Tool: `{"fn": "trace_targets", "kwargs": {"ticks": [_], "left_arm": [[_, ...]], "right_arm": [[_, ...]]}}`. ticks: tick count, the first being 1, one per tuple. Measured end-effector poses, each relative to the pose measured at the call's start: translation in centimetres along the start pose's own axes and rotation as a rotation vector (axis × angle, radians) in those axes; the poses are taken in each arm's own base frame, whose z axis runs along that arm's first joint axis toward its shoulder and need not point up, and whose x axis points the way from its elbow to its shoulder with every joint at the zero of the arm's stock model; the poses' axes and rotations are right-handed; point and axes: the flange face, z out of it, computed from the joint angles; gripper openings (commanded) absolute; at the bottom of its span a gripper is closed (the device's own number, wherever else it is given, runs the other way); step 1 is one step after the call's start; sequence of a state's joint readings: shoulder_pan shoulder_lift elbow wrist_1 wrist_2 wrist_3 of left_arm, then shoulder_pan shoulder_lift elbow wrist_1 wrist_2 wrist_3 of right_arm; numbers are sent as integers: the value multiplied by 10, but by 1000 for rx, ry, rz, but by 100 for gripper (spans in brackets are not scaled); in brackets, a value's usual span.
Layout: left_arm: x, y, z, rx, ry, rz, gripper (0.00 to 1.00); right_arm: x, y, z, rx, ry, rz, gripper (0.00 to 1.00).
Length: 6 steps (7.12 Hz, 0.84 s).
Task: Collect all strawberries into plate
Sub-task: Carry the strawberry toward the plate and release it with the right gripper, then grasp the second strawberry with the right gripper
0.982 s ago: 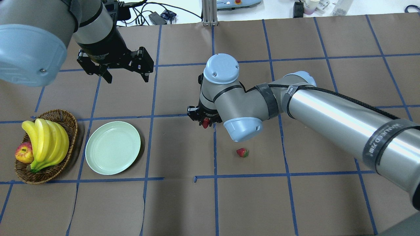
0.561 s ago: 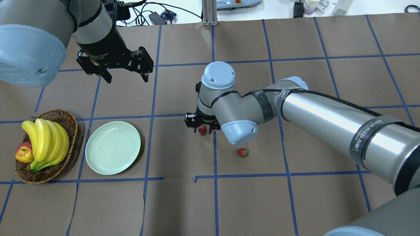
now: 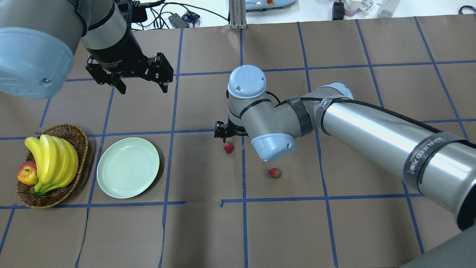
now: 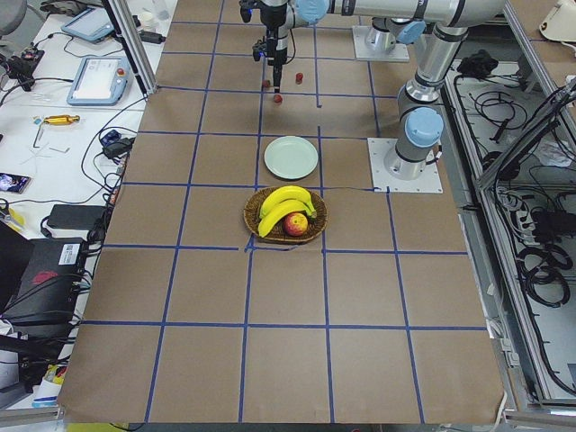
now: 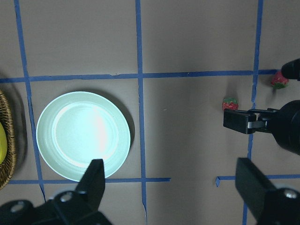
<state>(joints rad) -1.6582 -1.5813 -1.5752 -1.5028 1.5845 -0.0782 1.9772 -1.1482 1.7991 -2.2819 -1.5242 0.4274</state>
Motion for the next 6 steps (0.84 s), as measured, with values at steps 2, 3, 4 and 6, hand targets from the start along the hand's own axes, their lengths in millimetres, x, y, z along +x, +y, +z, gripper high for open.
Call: {"fn": "trace_targets", "kwargs": {"ticks": [2, 3, 4, 6], "left_arm": [[0, 0, 3, -5, 0, 0, 100], [0, 1, 5, -10, 0, 0, 100], [0, 1, 7, -12, 1, 0, 100], [0, 2, 5, -8, 0, 0, 100]], "right_arm": [[8, -11, -4, 36, 79, -62, 100], [12, -16, 5, 37, 121, -76, 100], [16, -21, 17, 37, 161, -79, 100], [20, -38, 30, 45, 185, -68, 87]]}}
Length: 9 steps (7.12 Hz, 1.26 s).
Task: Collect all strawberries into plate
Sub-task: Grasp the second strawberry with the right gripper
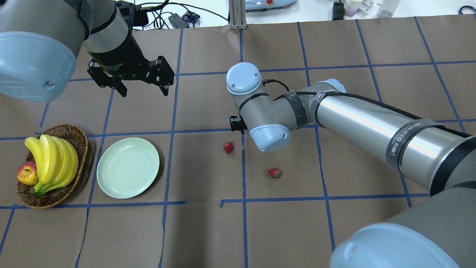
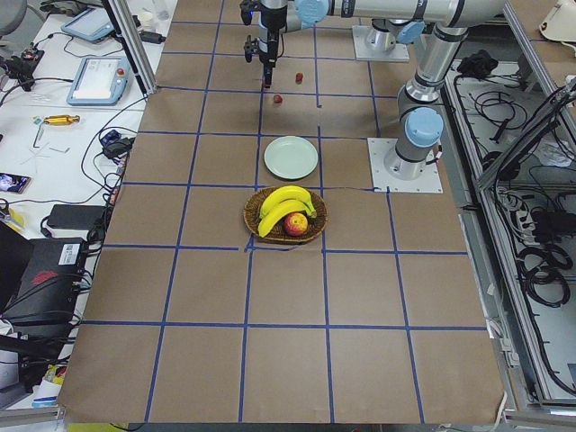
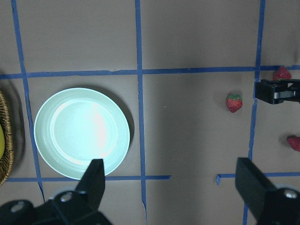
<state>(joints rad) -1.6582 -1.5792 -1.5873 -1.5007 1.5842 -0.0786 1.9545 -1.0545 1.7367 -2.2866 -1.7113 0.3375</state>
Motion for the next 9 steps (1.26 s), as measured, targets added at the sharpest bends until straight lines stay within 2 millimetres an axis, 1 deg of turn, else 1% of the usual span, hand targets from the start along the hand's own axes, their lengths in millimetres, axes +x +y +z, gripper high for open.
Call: {"fn": "trace_targets", "kwargs": {"ticks": [1, 2, 4, 5, 6, 7, 8, 9], "left_arm": [[0, 1, -2, 4, -1, 0, 100], [0, 2, -4, 8, -1, 0, 100], [-1, 3, -6, 12, -2, -1, 100], [-1, 3, -6, 13, -2, -1, 100], [-1, 3, -7, 15, -2, -1, 100], [-1, 3, -7, 15, -1, -1, 100], [-1, 3, -7, 15, 0, -1, 100], [-1, 3, -7, 15, 1, -1, 100]], "right_arm": [[3, -7, 2, 3, 0, 9, 72], [6, -11, 3, 4, 1, 16, 48], [8, -8, 10, -13, -1, 20, 37], [9, -2, 16, -30, 0, 20, 27], [9, 2, 20, -41, 0, 20, 24], [9, 3, 21, -44, 0, 20, 18], [10, 1, 18, -40, -3, 23, 18], [10, -5, 9, -22, -10, 34, 19]]}}
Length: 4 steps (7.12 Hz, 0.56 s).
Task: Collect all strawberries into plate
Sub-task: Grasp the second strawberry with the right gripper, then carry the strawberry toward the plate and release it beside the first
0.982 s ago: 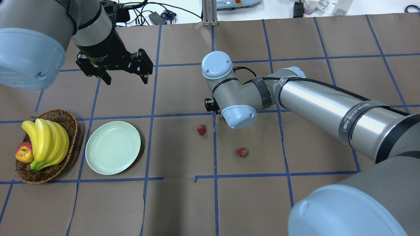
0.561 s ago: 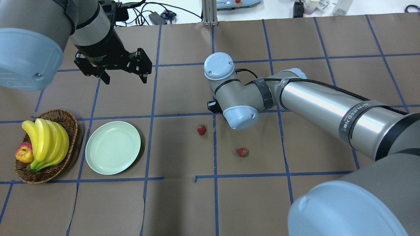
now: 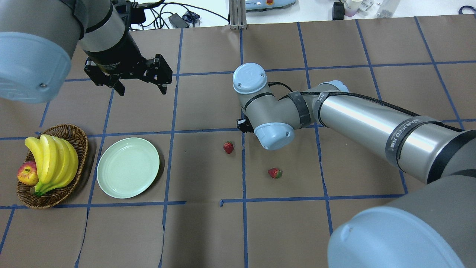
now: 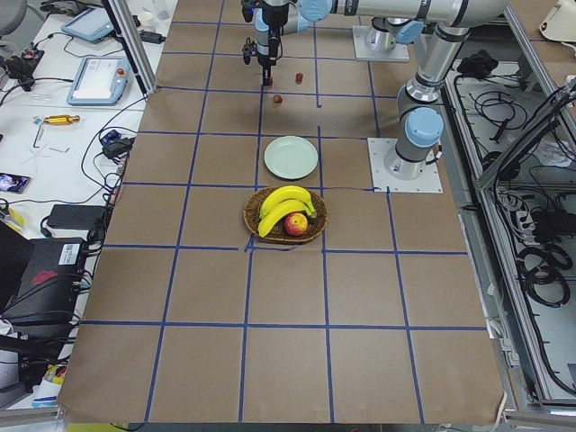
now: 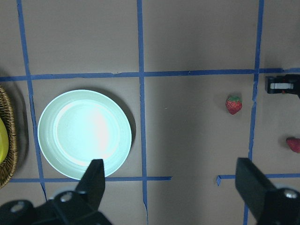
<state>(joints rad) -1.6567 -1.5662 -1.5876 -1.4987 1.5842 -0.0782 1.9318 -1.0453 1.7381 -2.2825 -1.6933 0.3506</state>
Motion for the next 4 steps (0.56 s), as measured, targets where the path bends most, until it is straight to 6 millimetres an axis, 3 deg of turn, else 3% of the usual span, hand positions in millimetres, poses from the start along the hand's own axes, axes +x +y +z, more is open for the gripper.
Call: {"fn": "trace_targets", "kwargs": {"ticks": [2, 4], "left_arm": [[0, 1, -1, 2, 0, 0, 100], [-1, 1, -4, 6, -2, -1, 100]], "right_arm": [[-4, -6, -31, 30, -75, 56, 20], [-29, 14, -59, -12, -275, 161, 23]]}}
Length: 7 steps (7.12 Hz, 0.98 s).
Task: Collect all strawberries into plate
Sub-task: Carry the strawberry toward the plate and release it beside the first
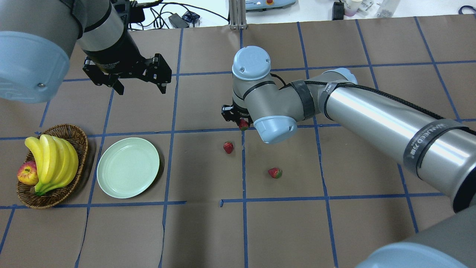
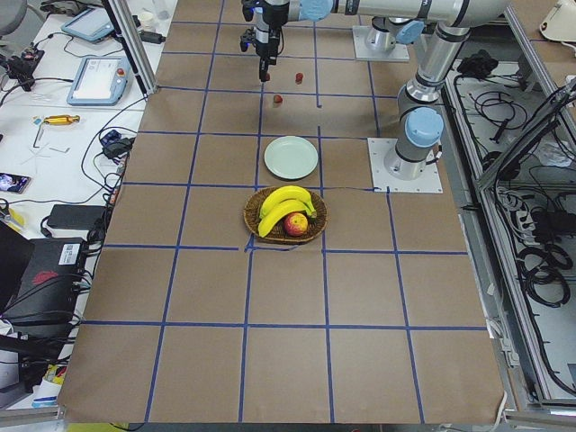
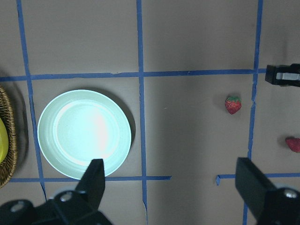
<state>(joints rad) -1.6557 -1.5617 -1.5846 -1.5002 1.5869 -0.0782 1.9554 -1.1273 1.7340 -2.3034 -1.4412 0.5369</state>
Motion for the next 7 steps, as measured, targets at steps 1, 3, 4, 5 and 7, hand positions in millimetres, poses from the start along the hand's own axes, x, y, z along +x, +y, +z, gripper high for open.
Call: {"fn": "trace_targets", "kwargs": {"ticks": [1, 3, 4, 5, 7], "left_arm": [[-1, 0, -1, 2, -1, -1, 100], [-1, 1, -3, 5, -1, -2, 100], [-1, 2, -2, 4, -1, -2, 100], [-1, 2, -2, 3, -1, -2, 100], [-1, 2, -2, 2, -1, -1, 100]], "right_arm": [[-18, 20, 3, -42, -77, 32, 24], [-35, 52, 28, -119, -128, 37, 26], [-38, 55, 44, -138, -146, 35, 67], [-39, 56, 55, -146, -154, 35, 100], [-40, 55, 60, -147, -157, 30, 100]]}}
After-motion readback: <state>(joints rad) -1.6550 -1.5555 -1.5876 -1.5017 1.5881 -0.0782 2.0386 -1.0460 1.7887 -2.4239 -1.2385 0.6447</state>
